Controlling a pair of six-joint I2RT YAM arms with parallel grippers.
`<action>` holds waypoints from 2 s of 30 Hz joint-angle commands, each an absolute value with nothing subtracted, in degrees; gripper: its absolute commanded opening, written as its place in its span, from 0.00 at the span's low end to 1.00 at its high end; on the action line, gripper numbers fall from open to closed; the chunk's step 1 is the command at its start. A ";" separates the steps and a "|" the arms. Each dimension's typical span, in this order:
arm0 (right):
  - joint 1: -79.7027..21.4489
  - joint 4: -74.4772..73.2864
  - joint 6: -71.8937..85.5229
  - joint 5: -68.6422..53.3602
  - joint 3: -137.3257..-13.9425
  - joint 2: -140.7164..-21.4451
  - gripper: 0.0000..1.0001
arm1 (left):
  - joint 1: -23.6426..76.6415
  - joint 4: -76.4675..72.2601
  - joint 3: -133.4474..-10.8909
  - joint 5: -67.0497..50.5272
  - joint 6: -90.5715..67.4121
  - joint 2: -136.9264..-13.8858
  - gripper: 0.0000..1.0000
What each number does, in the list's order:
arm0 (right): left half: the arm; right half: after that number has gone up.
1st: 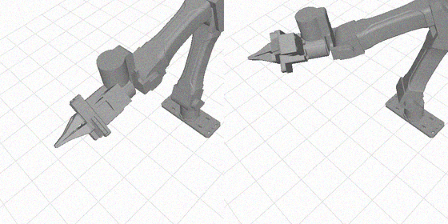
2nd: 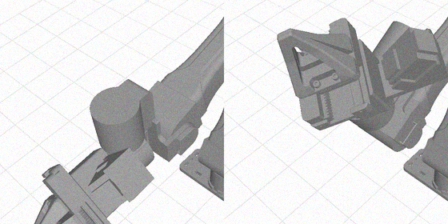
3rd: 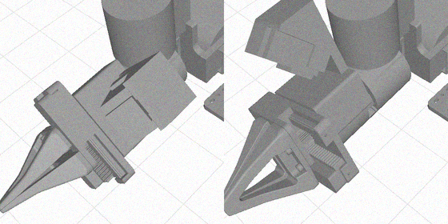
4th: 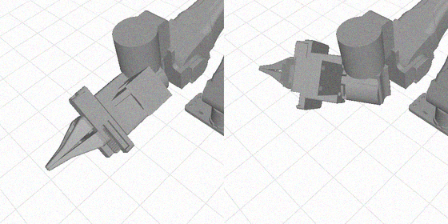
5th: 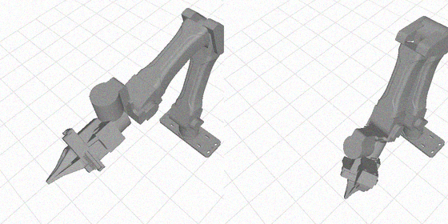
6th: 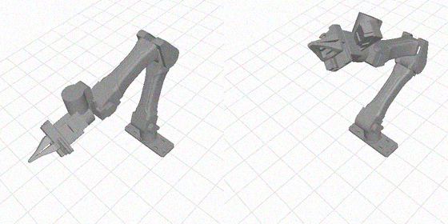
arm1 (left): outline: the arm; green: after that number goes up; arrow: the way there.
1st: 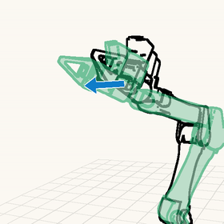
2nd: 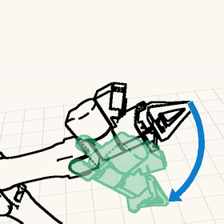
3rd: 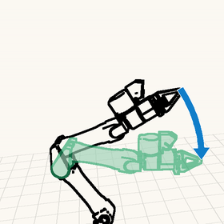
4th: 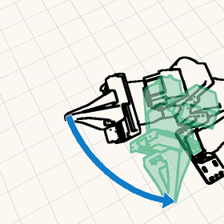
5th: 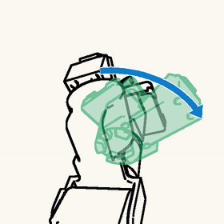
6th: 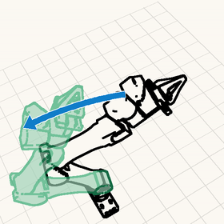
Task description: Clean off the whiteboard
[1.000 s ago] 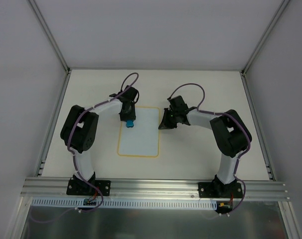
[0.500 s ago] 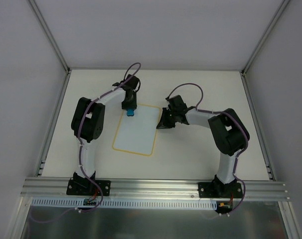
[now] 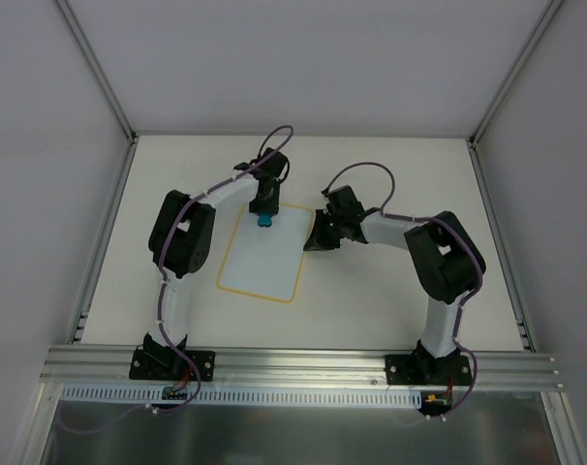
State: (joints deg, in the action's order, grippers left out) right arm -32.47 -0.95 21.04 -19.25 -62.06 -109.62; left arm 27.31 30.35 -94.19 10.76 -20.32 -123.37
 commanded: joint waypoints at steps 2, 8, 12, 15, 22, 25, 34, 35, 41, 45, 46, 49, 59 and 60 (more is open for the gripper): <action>-32.96 -11.78 18.46 -12.31 -57.22 -111.45 0.00 | 33.65 34.45 -88.78 6.59 -21.53 -124.72 0.00; -32.96 -12.13 18.37 -11.78 -57.04 -110.66 0.00 | 33.93 34.98 -86.05 8.61 -23.55 -121.73 0.00; -32.96 -12.13 18.19 -11.60 -56.87 -110.48 0.00 | 30.16 35.42 -85.87 9.31 -24.61 -119.45 0.00; -32.96 -12.13 18.02 -11.43 -56.87 -110.39 0.00 | 26.82 36.21 -86.31 10.90 -24.26 -119.18 0.00; -32.96 -12.13 18.02 -11.43 -57.13 -111.00 0.00 | 20.48 38.05 -91.75 11.51 -21.54 -122.34 0.00; -32.96 -12.13 18.02 -11.34 -57.22 -111.09 0.00 | 19.16 39.11 -95.44 11.51 -20.48 -124.62 0.00; -32.96 -12.13 17.84 -11.51 -57.83 -112.06 0.00 | 21.53 39.55 -91.77 10.37 -21.17 -121.21 0.00; -32.96 -12.13 17.84 -11.60 -57.92 -112.15 0.00 | 21.88 39.55 -90.54 10.11 -21.70 -120.16 0.00; -32.87 -12.04 17.75 -11.51 -57.75 -111.97 0.00 | 23.03 35.70 -72.47 9.41 -27.50 -109.00 0.00; -32.96 -11.51 18.02 -11.86 -57.83 -112.24 0.00 | 23.73 33.84 -61.83 10.89 -31.99 -99.00 0.00; -32.87 -11.34 18.02 -11.95 -57.75 -112.24 0.00 | 24.25 33.66 -59.87 12.29 -33.65 -97.40 0.00; -32.87 -11.16 18.02 -12.04 -57.57 -112.15 0.00 | 26.44 33.66 -53.80 12.92 -36.46 -92.47 0.00; -32.96 -10.46 18.19 -12.39 -57.04 -112.32 0.00 | 34.80 33.31 -42.98 15.47 -44.12 -86.48 0.00; -32.96 -10.37 18.19 -12.39 -57.04 -112.41 0.00 | 35.07 33.14 -43.50 15.47 -43.95 -86.92 0.00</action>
